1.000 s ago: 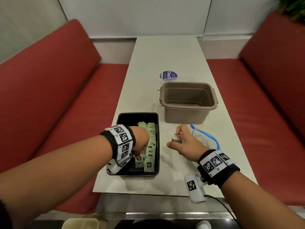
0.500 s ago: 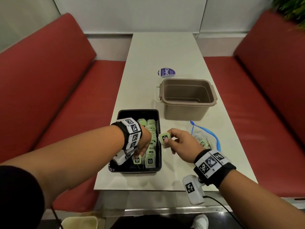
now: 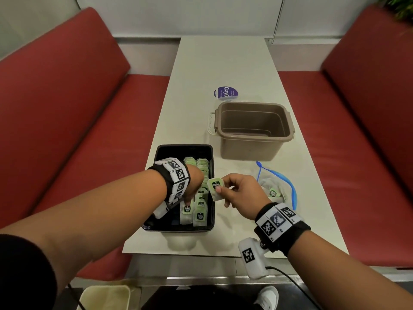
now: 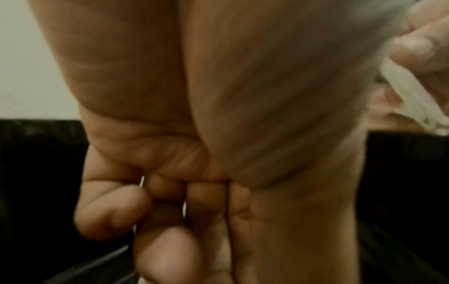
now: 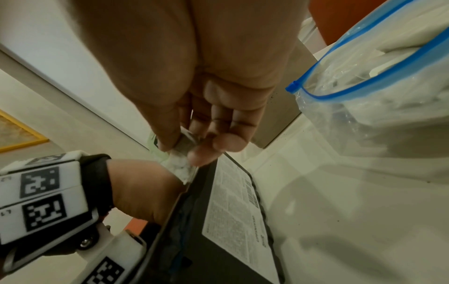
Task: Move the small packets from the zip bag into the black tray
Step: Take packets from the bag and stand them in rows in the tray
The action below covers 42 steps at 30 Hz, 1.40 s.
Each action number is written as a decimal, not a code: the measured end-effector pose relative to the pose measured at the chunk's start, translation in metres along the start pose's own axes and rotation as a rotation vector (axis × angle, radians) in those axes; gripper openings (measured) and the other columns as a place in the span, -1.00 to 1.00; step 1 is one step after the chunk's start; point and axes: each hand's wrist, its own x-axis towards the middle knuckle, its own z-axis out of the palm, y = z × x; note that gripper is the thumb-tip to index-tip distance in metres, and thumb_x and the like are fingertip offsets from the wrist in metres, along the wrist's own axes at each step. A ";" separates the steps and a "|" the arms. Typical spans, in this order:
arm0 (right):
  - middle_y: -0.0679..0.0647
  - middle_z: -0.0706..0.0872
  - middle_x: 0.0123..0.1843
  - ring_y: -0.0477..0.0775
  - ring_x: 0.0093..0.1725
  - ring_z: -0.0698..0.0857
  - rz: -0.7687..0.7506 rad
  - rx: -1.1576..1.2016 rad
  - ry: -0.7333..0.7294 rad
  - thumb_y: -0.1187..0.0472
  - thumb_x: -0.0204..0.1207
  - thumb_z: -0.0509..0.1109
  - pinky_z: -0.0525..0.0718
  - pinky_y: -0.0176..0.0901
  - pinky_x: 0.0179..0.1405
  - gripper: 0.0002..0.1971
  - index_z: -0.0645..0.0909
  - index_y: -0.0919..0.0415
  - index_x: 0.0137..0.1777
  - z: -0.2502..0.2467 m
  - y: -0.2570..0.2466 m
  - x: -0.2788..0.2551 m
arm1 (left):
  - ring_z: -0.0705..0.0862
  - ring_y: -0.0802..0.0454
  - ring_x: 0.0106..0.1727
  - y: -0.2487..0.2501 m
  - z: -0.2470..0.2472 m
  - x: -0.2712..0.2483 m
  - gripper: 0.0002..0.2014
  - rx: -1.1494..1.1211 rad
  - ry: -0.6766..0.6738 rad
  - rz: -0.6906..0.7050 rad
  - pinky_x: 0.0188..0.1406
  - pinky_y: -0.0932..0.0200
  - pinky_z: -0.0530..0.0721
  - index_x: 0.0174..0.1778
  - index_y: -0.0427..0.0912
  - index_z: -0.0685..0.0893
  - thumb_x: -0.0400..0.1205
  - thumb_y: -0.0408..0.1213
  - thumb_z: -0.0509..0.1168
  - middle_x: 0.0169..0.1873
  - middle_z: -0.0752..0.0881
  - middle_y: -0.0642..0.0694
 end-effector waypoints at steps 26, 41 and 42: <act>-0.10 0.71 -0.27 -0.19 -0.35 0.59 -0.225 -0.169 0.031 0.22 0.56 0.47 0.53 -0.44 -0.30 -0.87 0.65 0.01 -0.19 0.026 -0.023 0.020 | 0.59 0.28 -0.20 -0.030 0.034 -0.091 -0.91 -0.657 0.812 0.034 -0.18 0.26 0.52 -0.03 0.14 0.78 0.59 -0.03 0.42 -0.30 0.61 0.28; 0.02 0.60 0.20 0.05 -0.16 0.62 0.003 -0.270 0.006 0.22 0.53 0.45 0.71 0.01 0.12 -0.70 0.59 0.01 0.24 0.034 0.004 0.022 | 0.67 0.17 -0.18 -0.014 0.038 -0.046 -0.84 -0.421 0.177 0.084 -0.34 0.35 0.53 -0.03 -0.11 0.84 0.48 -0.28 0.54 -0.17 0.81 0.10; 0.01 0.62 0.19 0.08 -0.15 0.65 0.012 -0.236 0.004 0.23 0.52 0.46 0.74 0.06 0.07 -0.70 0.58 -0.02 0.22 0.034 0.005 0.022 | 0.67 0.19 -0.19 -0.014 0.037 -0.043 -0.83 -0.423 0.137 0.103 -0.38 0.39 0.50 -0.03 -0.11 0.84 0.47 -0.28 0.55 -0.16 0.82 0.10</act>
